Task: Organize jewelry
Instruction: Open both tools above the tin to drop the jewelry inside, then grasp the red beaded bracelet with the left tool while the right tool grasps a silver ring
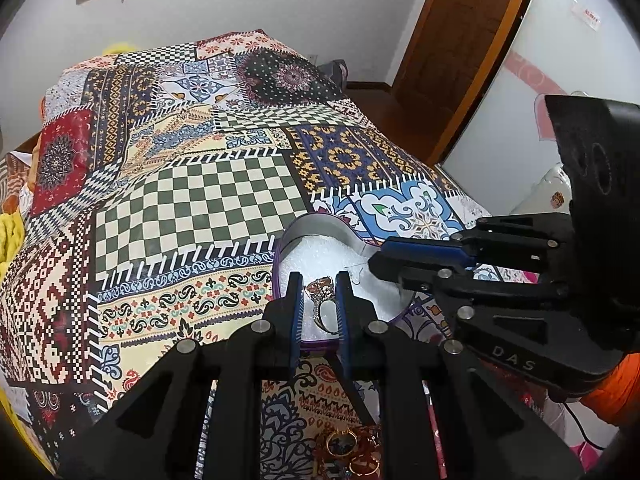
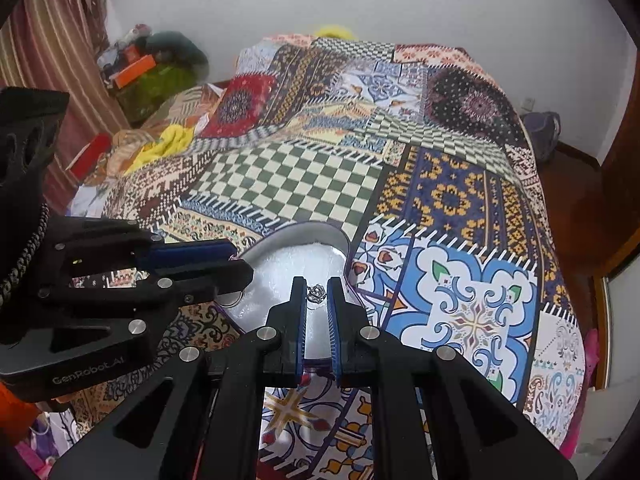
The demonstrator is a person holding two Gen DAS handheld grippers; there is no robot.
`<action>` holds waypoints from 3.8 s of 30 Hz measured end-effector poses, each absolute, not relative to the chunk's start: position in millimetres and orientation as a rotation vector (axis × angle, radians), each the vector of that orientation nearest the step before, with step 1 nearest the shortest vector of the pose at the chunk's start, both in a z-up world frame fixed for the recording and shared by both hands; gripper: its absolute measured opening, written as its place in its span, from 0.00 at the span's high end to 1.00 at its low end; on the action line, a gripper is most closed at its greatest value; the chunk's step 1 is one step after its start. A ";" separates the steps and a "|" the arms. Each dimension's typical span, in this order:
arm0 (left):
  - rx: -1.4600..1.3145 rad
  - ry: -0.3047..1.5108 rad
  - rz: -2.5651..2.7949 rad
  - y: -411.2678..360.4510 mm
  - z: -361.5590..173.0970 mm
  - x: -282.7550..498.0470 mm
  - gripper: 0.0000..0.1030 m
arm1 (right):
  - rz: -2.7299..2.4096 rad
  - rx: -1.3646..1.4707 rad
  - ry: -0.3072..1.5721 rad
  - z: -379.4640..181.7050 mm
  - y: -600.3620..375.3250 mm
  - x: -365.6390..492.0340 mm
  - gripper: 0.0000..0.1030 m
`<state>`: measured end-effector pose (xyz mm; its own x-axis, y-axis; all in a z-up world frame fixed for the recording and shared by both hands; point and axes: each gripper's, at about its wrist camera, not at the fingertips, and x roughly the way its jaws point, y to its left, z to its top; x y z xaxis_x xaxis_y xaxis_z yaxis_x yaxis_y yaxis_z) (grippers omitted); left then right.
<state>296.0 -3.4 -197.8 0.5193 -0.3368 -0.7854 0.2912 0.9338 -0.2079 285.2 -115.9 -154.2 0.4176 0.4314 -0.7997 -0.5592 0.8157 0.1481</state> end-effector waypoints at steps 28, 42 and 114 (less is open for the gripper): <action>-0.062 0.898 -0.313 15.8 -169.2 269.6 0.86 | 0.595 -0.199 0.938 -139.2 -116.6 265.4 0.85; -0.038 0.858 -0.253 24.1 -143.4 224.0 0.84 | 0.576 -0.185 0.868 -107.5 -123.6 230.2 0.84; -0.130 0.878 -0.192 51.5 -180.8 171.6 0.96 | 0.630 -0.293 1.028 -184.1 -84.6 190.2 0.68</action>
